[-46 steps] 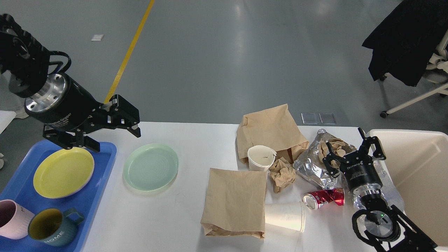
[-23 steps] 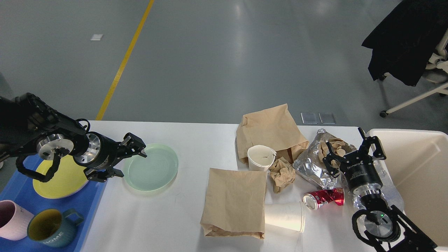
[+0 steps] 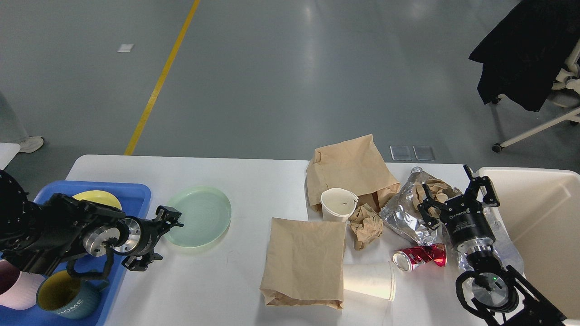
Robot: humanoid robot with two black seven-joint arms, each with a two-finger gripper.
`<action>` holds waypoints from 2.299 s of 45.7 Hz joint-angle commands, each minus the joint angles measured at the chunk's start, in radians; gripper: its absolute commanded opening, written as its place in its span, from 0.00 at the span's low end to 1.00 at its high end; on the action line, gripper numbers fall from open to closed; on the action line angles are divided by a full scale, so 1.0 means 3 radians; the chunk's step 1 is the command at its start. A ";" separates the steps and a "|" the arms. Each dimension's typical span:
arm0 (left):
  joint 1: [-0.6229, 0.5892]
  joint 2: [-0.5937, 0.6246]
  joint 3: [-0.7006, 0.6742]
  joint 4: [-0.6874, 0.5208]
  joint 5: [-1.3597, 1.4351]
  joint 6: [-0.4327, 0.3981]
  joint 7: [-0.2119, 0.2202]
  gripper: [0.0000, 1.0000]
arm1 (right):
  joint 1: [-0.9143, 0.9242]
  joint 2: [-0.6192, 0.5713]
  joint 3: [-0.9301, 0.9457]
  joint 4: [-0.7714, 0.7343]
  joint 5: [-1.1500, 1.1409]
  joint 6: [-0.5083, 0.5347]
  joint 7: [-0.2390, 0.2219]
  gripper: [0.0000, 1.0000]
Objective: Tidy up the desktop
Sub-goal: 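Grasp the edge of the pale green plate with the left gripper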
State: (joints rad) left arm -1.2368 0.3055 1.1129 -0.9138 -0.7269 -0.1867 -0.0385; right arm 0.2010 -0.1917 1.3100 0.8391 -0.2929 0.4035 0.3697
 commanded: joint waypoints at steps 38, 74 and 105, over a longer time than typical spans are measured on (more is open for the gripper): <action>0.0155 -0.0006 -0.0304 0.0055 0.0444 0.0469 0.0001 0.63 | 0.0000 0.0000 0.0000 0.0000 0.0000 0.0000 0.0000 1.00; 0.0288 0.0004 -0.0453 0.0126 0.0414 0.0438 0.0011 0.17 | 0.0000 0.0000 0.0000 0.0000 -0.0010 0.0000 0.0000 1.00; 0.0318 0.0030 -0.0483 0.0126 0.0403 0.0423 0.0026 0.00 | 0.0000 0.0000 0.0000 0.0000 0.0000 0.0000 0.0000 1.00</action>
State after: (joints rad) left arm -1.1367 0.3122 0.9694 -0.8749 -0.6059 -0.0579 -0.0337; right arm 0.2009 -0.1917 1.3100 0.8391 -0.2942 0.4033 0.3697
